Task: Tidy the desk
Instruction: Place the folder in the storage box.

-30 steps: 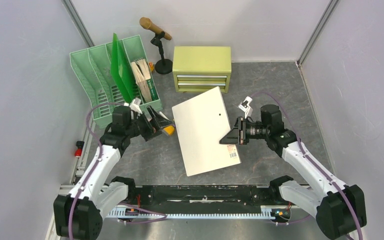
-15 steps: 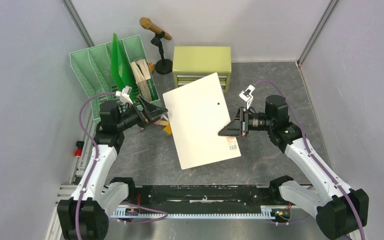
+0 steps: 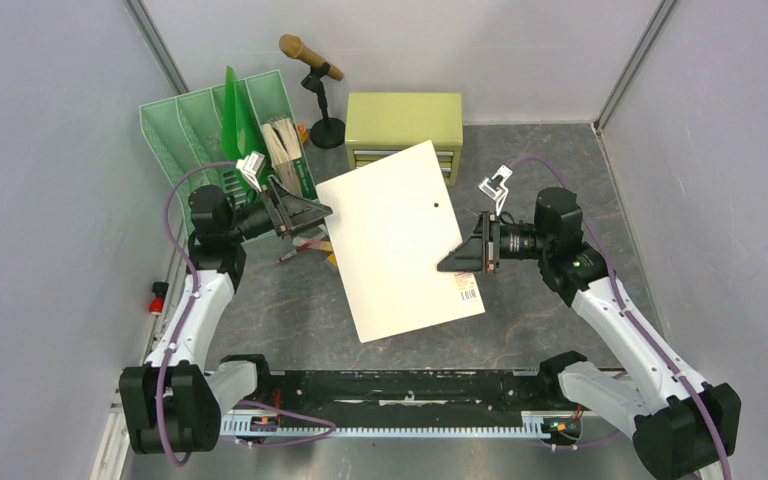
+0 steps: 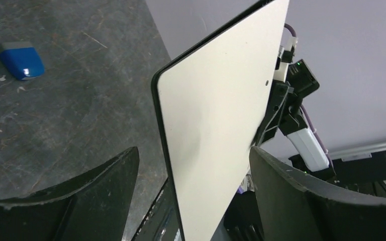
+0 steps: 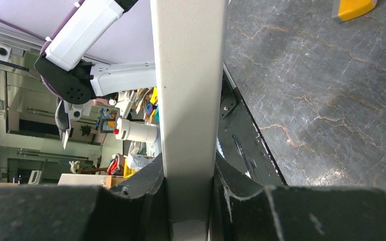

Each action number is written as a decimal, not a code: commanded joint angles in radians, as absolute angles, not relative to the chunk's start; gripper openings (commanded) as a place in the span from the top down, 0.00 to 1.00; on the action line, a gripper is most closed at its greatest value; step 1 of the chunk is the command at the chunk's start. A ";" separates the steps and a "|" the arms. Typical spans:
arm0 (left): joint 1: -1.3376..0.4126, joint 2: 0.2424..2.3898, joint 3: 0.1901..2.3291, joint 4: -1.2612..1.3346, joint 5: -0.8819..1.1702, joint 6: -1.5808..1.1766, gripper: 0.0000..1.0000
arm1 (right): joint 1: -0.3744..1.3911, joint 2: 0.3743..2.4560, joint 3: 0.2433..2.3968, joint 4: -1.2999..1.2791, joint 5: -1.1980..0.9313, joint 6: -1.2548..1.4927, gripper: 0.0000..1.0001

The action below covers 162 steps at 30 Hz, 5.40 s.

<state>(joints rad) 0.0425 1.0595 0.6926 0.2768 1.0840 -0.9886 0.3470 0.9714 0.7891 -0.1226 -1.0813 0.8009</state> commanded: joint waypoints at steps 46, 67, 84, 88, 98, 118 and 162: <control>-0.094 1.026 0.837 0.163 1.325 -0.899 0.88 | 0.350 1.070 0.930 -0.534 -0.987 0.395 0.99; -0.094 0.978 0.878 0.032 1.157 -0.782 0.98 | 0.347 1.059 0.940 -0.589 -0.790 0.369 0.22; -0.092 0.963 0.989 -0.236 0.908 -0.594 0.98 | 0.345 1.027 1.028 -0.752 -0.499 0.285 0.02; -0.093 0.974 1.036 -0.309 0.807 -0.539 0.98 | 0.344 1.011 1.019 -0.763 -0.458 0.279 0.02; -0.092 0.980 1.176 -0.417 0.547 -0.477 0.98 | 0.345 1.000 0.988 -0.766 -0.454 0.272 0.02; -0.092 0.922 1.299 -0.163 0.383 -0.482 0.97 | 0.345 0.973 0.884 -0.740 -0.471 0.266 0.02; -0.094 0.778 0.911 0.241 0.835 -1.024 0.98 | 0.343 0.977 0.825 -0.102 -0.841 0.598 0.02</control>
